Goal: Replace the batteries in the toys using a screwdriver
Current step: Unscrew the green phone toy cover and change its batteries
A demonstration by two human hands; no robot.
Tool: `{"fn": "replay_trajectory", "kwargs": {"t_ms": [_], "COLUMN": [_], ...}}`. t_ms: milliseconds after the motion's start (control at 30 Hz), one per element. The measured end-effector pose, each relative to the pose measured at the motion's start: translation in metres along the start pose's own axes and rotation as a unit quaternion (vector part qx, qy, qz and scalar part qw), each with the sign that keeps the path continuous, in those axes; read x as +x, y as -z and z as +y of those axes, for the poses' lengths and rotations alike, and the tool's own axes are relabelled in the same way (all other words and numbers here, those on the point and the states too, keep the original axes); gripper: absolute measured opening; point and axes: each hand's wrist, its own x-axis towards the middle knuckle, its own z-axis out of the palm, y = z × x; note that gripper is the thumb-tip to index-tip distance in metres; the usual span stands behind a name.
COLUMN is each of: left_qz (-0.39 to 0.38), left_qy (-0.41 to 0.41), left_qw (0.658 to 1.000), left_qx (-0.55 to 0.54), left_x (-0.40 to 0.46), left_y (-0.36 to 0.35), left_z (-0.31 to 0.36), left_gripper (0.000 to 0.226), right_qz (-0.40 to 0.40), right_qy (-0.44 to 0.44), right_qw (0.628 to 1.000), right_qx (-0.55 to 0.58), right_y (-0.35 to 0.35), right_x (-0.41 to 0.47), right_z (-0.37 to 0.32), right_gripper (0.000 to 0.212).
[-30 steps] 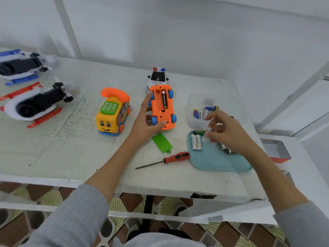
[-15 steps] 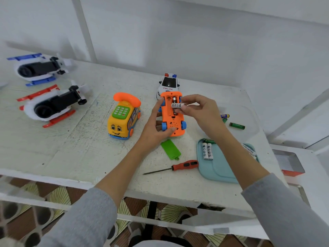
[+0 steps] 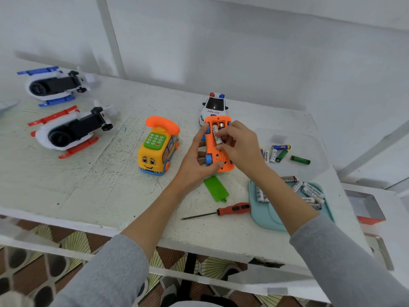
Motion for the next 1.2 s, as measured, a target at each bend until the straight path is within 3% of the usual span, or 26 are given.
{"fn": "replay_trajectory", "kwargs": {"t_ms": [267,1200], "left_qz": [-0.001,-0.009], "left_qy": [0.0,-0.006], "left_qw": [1.0,1.0], "left_qx": [-0.009,0.018], "left_x": [0.0,-0.001], "left_y": [-0.001,0.0], "left_z": [0.001,0.002], "left_gripper": [0.095,0.098], "right_qz": [-0.019,-0.045], "right_qy": [0.038,0.051], "right_qw": [0.999,0.996], "right_qx": [-0.018,-0.052], "right_y": [0.002,0.0], "right_x": [0.001,0.009], "right_z": [0.006,0.008], "right_gripper": [0.022,0.004]}}
